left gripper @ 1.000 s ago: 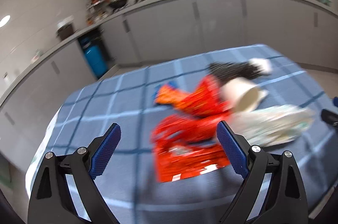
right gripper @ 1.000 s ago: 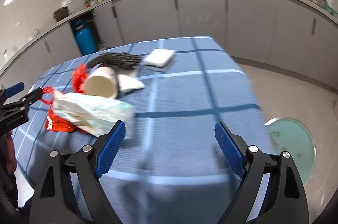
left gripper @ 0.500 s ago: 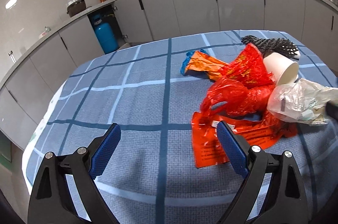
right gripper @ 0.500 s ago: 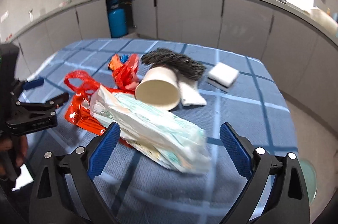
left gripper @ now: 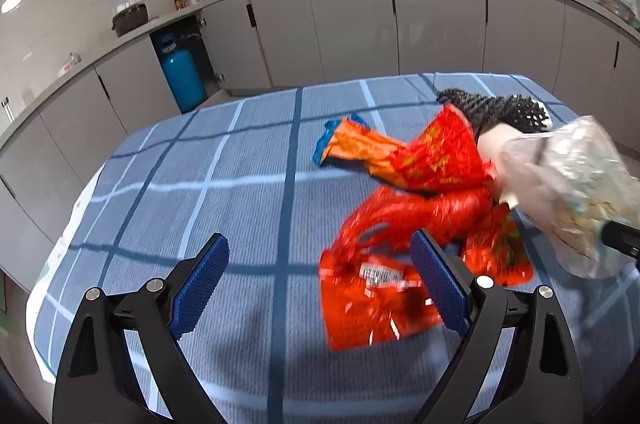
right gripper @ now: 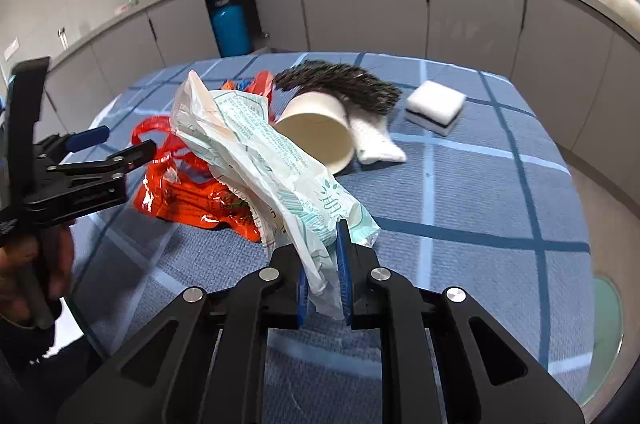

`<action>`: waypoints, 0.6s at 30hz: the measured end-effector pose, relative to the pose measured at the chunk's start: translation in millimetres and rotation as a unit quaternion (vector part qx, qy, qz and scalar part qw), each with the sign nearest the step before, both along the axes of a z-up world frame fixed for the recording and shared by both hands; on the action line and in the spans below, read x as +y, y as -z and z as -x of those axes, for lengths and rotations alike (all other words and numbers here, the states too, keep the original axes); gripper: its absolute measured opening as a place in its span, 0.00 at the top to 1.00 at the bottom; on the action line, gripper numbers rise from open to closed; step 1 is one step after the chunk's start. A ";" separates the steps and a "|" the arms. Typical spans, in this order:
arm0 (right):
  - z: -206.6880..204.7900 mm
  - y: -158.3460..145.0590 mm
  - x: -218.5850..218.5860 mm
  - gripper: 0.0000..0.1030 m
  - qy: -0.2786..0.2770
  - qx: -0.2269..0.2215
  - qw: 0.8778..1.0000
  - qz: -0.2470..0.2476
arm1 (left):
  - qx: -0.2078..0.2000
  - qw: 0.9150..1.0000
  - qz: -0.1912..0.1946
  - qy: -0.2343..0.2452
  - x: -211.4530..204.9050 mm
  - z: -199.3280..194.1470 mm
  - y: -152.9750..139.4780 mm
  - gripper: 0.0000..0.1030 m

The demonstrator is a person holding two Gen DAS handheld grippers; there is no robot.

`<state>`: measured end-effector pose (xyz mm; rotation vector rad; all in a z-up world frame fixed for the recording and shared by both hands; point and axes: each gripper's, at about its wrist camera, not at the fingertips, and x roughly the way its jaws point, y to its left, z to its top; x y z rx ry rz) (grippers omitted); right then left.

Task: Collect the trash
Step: 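Grasp the white-green printed bag with the right gripper while the left grasps the red plastic bag, then lift both bags and carry them toward the teal basin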

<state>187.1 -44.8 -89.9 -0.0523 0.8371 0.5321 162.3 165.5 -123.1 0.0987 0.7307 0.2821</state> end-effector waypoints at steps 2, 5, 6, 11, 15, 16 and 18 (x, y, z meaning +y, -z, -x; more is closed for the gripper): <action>1.7 -0.4 -6.6 0.86 0.007 0.001 1.000 -0.003 | 0.000 1.000 -0.002 0.002 -3.2 -8.2 1.4 0.12; 2.2 0.6 -12.6 0.86 0.013 0.004 1.000 -0.006 | 0.000 1.000 0.005 0.004 -5.0 -15.0 2.8 0.15; 2.3 1.1 -14.8 0.86 0.014 0.005 1.000 -0.008 | 0.001 1.000 0.008 0.005 -5.1 -15.9 3.2 0.24; 3.5 3.9 -20.1 0.86 0.019 0.007 1.000 -0.016 | 0.021 0.999 0.032 0.024 -7.5 -17.9 8.8 0.78; 4.9 3.6 -24.8 0.86 0.023 0.003 1.000 -0.021 | 0.024 0.998 0.049 0.030 -4.8 -14.3 6.9 0.96; 5.6 2.2 -26.3 0.86 0.025 0.001 0.999 -0.023 | 0.017 0.998 0.045 0.028 -4.7 -11.3 3.1 0.96; 6.9 -1.5 -30.2 0.86 0.030 -0.005 0.999 -0.027 | 0.005 0.999 0.043 0.028 -5.2 -6.1 -6.4 0.96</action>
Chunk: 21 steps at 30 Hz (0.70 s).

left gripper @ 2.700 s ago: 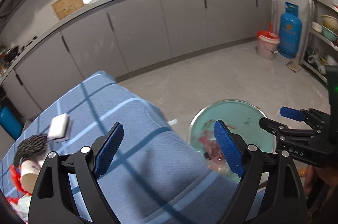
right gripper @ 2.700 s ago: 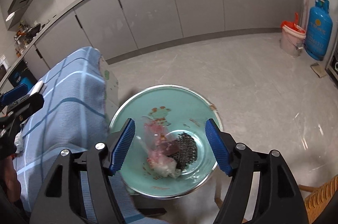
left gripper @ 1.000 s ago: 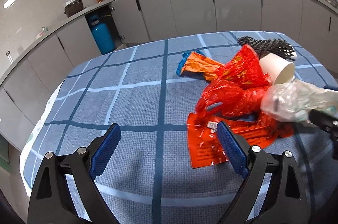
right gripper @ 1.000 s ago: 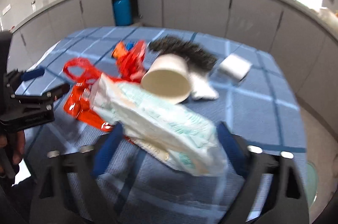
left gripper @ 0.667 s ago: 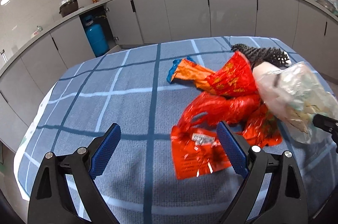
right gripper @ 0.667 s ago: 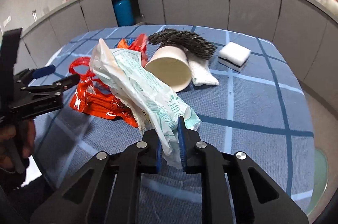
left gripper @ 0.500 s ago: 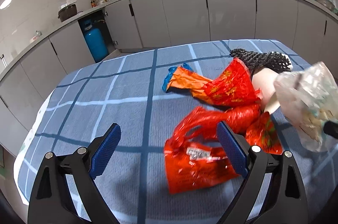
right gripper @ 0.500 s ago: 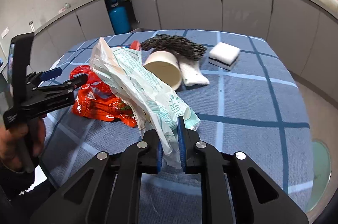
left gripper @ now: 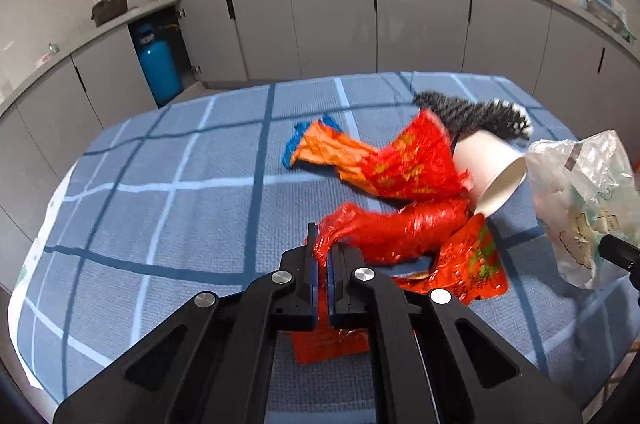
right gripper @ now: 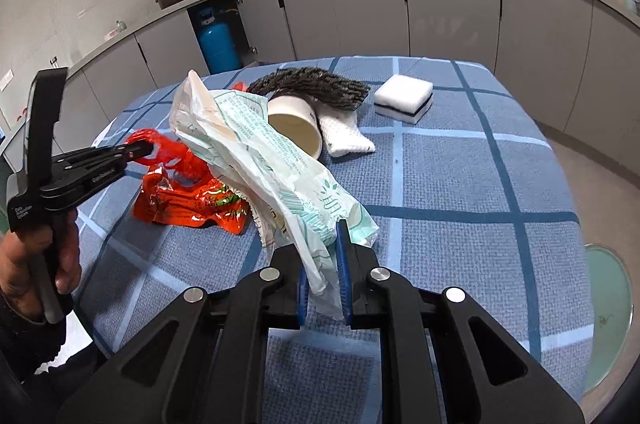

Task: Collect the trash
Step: 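Lift both bags and carry them toward the teal basin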

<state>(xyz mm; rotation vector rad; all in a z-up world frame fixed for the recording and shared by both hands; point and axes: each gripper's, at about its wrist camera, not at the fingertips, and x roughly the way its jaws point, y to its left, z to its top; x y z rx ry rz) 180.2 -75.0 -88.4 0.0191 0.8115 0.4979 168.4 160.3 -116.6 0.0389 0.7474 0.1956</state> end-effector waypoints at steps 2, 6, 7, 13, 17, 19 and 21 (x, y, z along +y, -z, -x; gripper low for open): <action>1.1 -3.8 -4.3 0.86 0.005 -0.006 1.000 -0.003 | -0.014 1.000 -0.004 -0.001 -0.7 4.7 -11.5 0.96; 3.7 -12.1 -13.5 0.87 0.018 -0.018 1.000 -0.009 | -0.046 0.999 -0.012 -0.001 -4.1 14.0 -36.9 0.97; 4.3 -14.4 -16.2 0.87 0.021 -0.021 0.999 -0.011 | -0.060 0.998 -0.019 -0.002 -6.2 17.1 -46.2 0.97; 6.7 -27.2 -32.8 0.87 0.043 -0.036 0.998 -0.020 | -0.098 0.995 -0.024 0.012 -20.0 22.9 -80.4 0.97; 9.0 -34.8 -49.8 0.87 0.062 -0.044 0.997 -0.027 | -0.113 0.993 -0.025 0.033 -39.8 22.2 -91.9 0.97; 10.5 -37.1 -58.3 0.87 0.071 -0.047 0.996 -0.029 | -0.119 0.991 -0.024 0.048 -50.7 20.4 -96.5 0.97; 11.5 -38.1 -66.8 0.87 0.081 -0.048 0.995 -0.031 | -0.124 0.990 -0.023 0.059 -60.0 18.2 -100.0 0.97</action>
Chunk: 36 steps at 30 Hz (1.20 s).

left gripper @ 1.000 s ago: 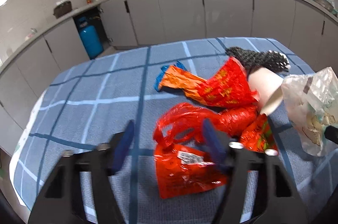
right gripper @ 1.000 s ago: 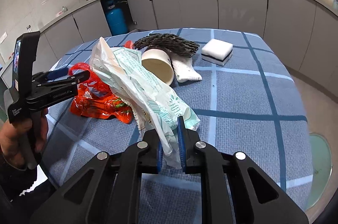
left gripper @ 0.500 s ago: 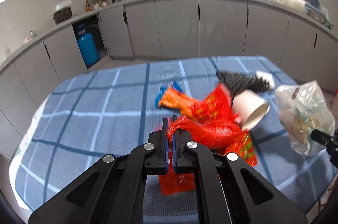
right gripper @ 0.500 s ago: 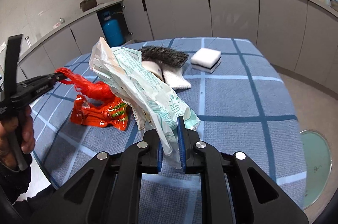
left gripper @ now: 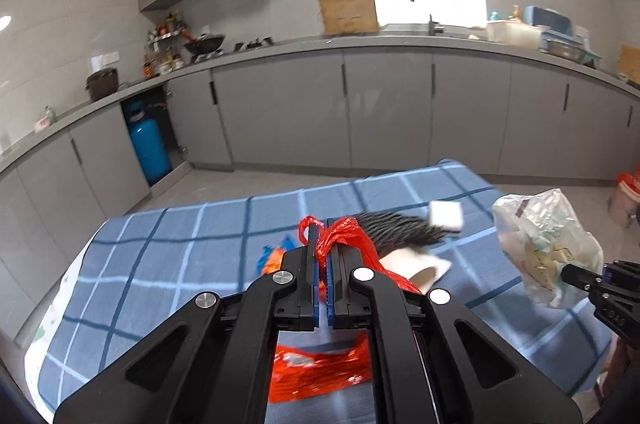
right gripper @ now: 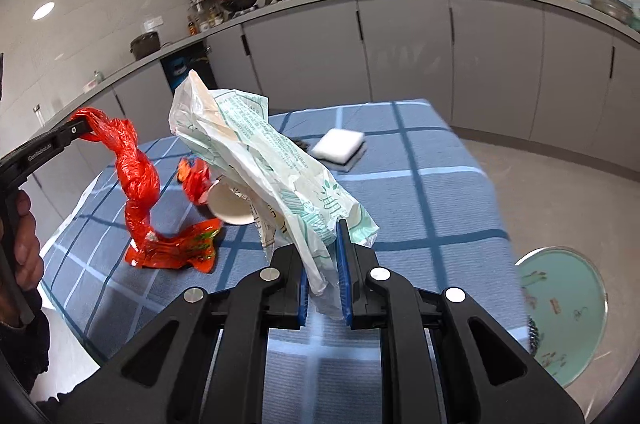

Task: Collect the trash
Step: 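Lift both bags and carry them toward the teal basin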

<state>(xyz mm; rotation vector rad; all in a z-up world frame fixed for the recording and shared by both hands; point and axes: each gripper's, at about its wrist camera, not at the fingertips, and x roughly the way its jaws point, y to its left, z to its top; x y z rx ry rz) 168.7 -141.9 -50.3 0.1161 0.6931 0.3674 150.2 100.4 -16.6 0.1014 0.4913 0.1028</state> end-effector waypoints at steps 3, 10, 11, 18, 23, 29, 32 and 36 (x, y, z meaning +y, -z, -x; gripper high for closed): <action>0.8 0.1 -16.4 0.87 0.018 -0.001 1.000 -0.006 | -0.006 1.000 -0.004 0.022 -20.2 -5.7 -5.1 0.97; 4.9 1.3 -58.1 0.87 0.061 -0.003 0.998 -0.017 | -0.007 0.997 -0.009 0.080 -71.9 -19.5 -3.8 0.97; 5.6 1.3 -65.1 0.87 0.069 -0.003 0.997 -0.018 | -0.006 0.996 -0.010 0.088 -79.3 -21.3 -3.0 0.97; 12.0 2.6 -104.3 0.87 0.115 -0.002 0.993 -0.017 | -0.009 0.990 -0.014 0.143 -131.2 -29.9 0.0 0.97; 16.0 7.2 -134.6 0.87 0.152 0.003 0.988 -0.015 | -0.010 0.983 -0.013 0.181 -172.0 -36.9 2.4 0.97; 20.1 16.8 -171.3 0.86 0.195 0.012 0.981 -0.013 | -0.009 0.974 -0.010 0.225 -214.7 -42.3 7.0 0.97; 23.8 26.4 -190.9 0.87 0.217 0.020 0.976 -0.013 | -0.009 0.969 -0.013 0.246 -235.5 -43.0 9.8 0.97; 25.9 38.4 -210.7 0.86 0.237 0.032 0.971 -0.013 | -0.009 0.963 -0.015 0.270 -260.5 -45.8 12.8 0.97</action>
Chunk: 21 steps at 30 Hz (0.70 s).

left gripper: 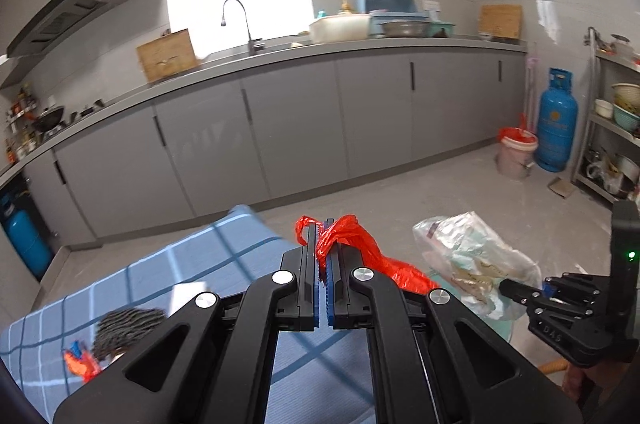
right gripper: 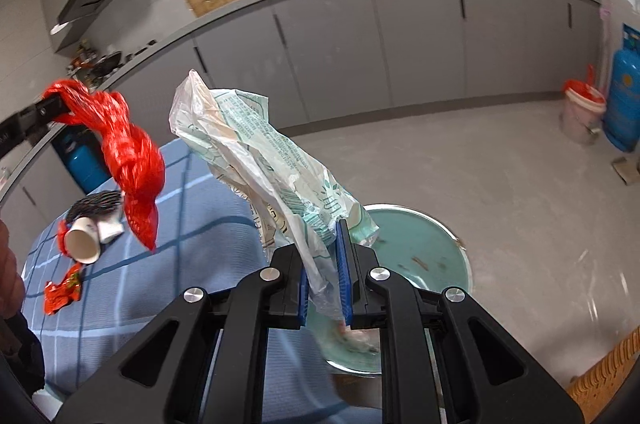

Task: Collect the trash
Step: 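Lift both bags and carry them toward the teal basin, then open the right gripper over the basin while the left drops the red bag in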

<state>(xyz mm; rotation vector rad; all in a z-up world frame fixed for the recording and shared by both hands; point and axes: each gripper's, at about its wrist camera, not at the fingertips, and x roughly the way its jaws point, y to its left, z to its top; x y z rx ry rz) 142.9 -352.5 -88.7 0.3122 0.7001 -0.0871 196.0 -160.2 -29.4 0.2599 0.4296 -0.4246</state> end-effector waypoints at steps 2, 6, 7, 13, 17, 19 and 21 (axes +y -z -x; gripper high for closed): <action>0.1 4.7 -7.5 0.86 0.008 0.005 1.000 -0.002 | 0.003 1.000 -0.003 0.011 -14.7 -2.7 4.6 0.97; -0.3 16.1 -23.6 0.86 0.025 0.015 1.000 -0.008 | 0.012 0.999 -0.009 0.029 -32.9 -5.9 16.3 0.97; -0.9 18.8 -26.5 0.86 0.028 0.018 0.999 -0.010 | 0.014 0.999 -0.010 0.031 -35.8 -7.0 18.5 0.97; -3.5 39.9 -43.5 0.86 0.044 0.039 0.998 -0.027 | 0.029 0.998 -0.023 0.050 -61.3 -13.1 36.7 0.97; -5.7 53.1 -50.5 0.86 0.051 0.053 0.997 -0.033 | 0.040 0.997 -0.030 0.057 -73.9 -16.8 48.1 0.97; -7.2 59.3 -54.3 0.86 0.056 0.059 0.996 -0.035 | 0.046 0.996 -0.035 0.061 -80.1 -18.6 55.9 0.97; -10.0 66.2 -58.1 0.86 0.059 0.067 0.995 -0.036 | 0.054 0.996 -0.041 0.064 -86.9 -20.1 63.8 0.97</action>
